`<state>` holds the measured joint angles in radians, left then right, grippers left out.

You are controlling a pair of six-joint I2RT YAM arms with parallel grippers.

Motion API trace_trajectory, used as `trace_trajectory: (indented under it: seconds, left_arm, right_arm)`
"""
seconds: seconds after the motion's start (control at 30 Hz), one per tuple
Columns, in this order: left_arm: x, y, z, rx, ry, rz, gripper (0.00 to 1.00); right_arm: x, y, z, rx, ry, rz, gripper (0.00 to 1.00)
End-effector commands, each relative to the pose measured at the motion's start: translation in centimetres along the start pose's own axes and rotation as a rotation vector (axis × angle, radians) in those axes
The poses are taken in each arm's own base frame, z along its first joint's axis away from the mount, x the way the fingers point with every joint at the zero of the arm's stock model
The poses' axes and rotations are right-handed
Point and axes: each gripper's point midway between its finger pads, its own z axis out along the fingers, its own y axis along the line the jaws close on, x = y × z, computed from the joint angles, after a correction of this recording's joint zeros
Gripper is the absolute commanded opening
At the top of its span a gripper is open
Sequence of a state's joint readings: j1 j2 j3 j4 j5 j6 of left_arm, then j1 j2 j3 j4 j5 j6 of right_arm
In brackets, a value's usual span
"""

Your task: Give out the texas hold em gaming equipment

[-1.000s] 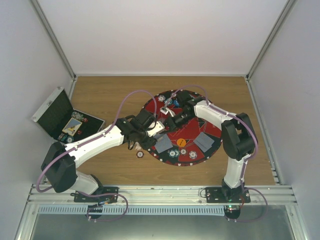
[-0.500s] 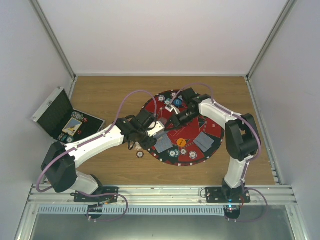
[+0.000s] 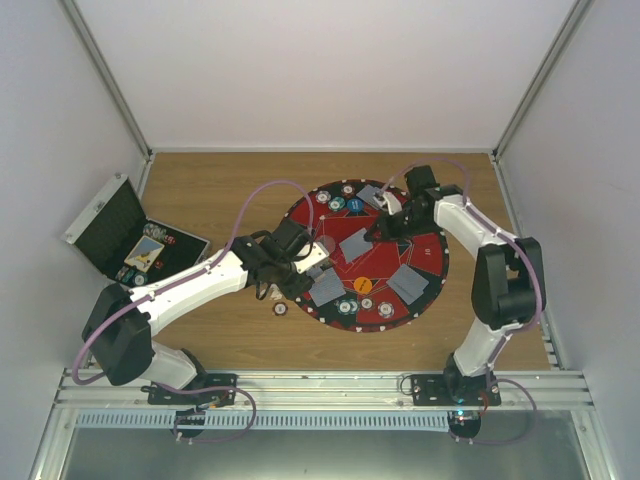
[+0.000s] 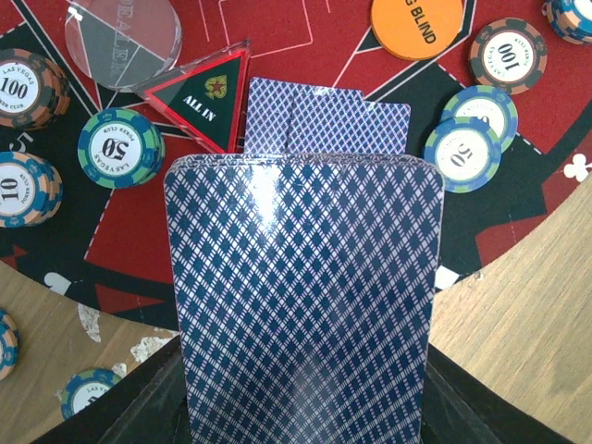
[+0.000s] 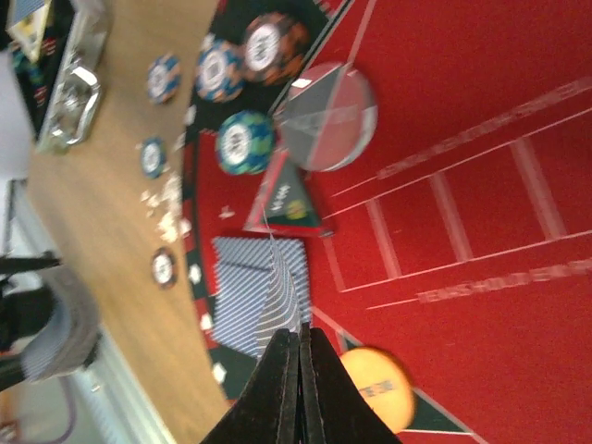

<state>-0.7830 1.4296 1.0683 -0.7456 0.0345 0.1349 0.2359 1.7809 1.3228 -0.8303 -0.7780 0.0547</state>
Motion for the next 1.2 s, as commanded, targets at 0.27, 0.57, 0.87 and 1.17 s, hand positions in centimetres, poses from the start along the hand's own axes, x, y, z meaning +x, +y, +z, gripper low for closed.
trace_trajectory:
  seconds: [0.27, 0.57, 0.87, 1.17]
  left_arm:
    - [-0.3, 0.4, -0.7, -0.031, -0.053, -0.011, 0.54]
    - [-0.2, 0.5, -0.6, -0.028, -0.056, -0.014, 0.54]
    - [0.0, 0.5, -0.2, -0.020, -0.055, -0.018, 0.54]
    - [0.2, 0.6, -0.1, -0.021, -0.050, -0.020, 0.54]
  right_arm:
    - [-8.2, -5.7, -9.7, 0.704, -0.465, -0.216, 0.00]
    - [-7.2, -11.2, -15.2, 1.314, -0.322, -0.152, 0.01]
    - [-2.6, -13.0, -11.8, 1.394, -0.068, 0.115, 0.01]
    - [-0.7, -14.2, -6.3, 1.371, 0.067, 0.279, 0.00]
